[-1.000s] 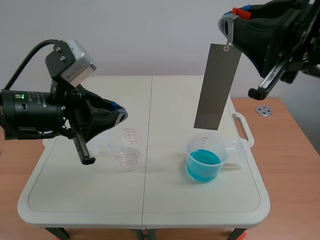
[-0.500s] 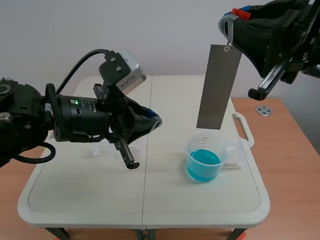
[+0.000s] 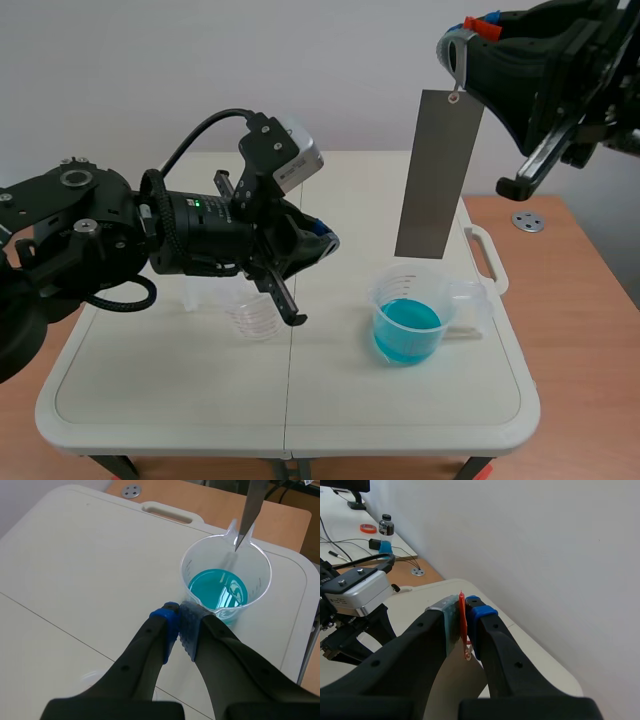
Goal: Hold the metal plate by the orange handle, dip it into the blue solution, take it out and point at it, then put the plate back in the beaker on the left.
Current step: 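Raise the plate and point at it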
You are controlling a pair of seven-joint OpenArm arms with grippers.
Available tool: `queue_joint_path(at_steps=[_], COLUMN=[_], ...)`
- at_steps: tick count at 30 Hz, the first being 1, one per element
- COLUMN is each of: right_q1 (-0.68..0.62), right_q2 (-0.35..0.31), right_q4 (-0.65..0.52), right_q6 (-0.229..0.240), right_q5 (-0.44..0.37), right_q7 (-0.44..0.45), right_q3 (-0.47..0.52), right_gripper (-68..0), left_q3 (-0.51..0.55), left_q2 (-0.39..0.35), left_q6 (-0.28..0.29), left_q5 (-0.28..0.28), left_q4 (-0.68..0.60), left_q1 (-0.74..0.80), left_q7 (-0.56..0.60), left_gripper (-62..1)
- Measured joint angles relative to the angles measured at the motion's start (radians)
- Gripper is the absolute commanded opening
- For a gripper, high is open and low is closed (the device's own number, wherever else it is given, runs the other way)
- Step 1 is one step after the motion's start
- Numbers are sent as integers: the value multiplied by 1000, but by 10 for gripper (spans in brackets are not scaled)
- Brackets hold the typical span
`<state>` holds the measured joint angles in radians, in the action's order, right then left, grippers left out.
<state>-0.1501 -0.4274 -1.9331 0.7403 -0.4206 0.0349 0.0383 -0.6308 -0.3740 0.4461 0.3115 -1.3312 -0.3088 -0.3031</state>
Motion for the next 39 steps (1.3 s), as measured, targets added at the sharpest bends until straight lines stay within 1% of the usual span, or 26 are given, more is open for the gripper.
queue_joint_path(at_steps=[20,23,26,28,30,32,35,38,39], right_q1=[0,0,0,0,0,0,0,0,1], right_q2=[0,0,0,0,0,0,0,0,0], right_q4=[0,0,0,0,0,0,0,0,0], right_q6=[0,0,0,0,0,0,0,0,0], right_q5=[0,0,0,0,0,-1,-2,-3,-4], right_q7=[0,0,0,0,-1,-3,-4,-4,-3], right_q3=[0,0,0,0,0,0,0,0,0], right_gripper=[-664,-664,-664,-664,-664,-664,-664,-664,-664], left_q3=[-4,-4,0,29,79,139,235,322,348], left_q2=[0,-12,-59,-100,-150,-216,-332,-444,-478], left_q6=[-1,-29,-71,-107,-143,-177,-204,-215,-231], left_q5=[3,3,19,50,84,117,174,232,243], left_q4=[1,1,1,1,0,-10,-33,-43,-44], left_q1=[-5,-5,-3,9,30,62,127,208,240], left_q7=[4,5,5,12,26,50,77,98,99], left_gripper=[-590,-590,-590,-590,-590,-590,-590,-590,-590])
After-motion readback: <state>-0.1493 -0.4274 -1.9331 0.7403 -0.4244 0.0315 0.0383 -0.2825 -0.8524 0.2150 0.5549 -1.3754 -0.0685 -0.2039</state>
